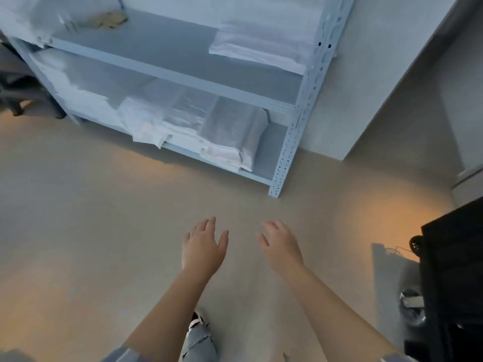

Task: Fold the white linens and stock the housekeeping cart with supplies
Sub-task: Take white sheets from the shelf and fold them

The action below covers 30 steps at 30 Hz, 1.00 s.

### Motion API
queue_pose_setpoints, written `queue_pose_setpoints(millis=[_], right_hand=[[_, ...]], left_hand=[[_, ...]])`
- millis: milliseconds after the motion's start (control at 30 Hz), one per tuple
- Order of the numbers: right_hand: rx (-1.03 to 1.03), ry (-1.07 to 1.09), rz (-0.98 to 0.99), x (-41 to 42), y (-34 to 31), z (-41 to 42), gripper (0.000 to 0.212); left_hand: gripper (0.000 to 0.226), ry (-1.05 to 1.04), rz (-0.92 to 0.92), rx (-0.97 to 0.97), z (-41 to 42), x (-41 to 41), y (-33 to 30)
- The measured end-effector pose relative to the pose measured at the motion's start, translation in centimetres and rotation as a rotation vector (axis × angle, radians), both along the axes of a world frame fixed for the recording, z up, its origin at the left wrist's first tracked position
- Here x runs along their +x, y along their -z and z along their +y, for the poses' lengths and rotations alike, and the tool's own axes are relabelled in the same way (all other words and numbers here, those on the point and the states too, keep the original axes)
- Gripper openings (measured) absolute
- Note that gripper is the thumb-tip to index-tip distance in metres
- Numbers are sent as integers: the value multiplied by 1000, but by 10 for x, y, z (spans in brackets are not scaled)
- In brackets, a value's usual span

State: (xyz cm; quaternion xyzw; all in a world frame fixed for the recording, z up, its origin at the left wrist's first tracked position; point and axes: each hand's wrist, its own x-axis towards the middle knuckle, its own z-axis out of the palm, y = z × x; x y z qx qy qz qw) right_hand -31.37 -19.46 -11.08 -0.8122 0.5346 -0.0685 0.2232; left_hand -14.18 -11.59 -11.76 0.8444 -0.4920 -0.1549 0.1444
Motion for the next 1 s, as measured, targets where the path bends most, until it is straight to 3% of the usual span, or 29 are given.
queue_pose_setpoints(millis=[267,567,1000], right_hand=[[2,-38,-2,147,-3,-42,36],[20,-24,3,230,-11,-114,41],[-15,69,-34,317,0,-327,41]], left_hand=[[57,-5,-13,-7,-44,149,-3],[58,42,-28,-19,-124,233,-7],[58,167,-79,-17,-349,319,-4]])
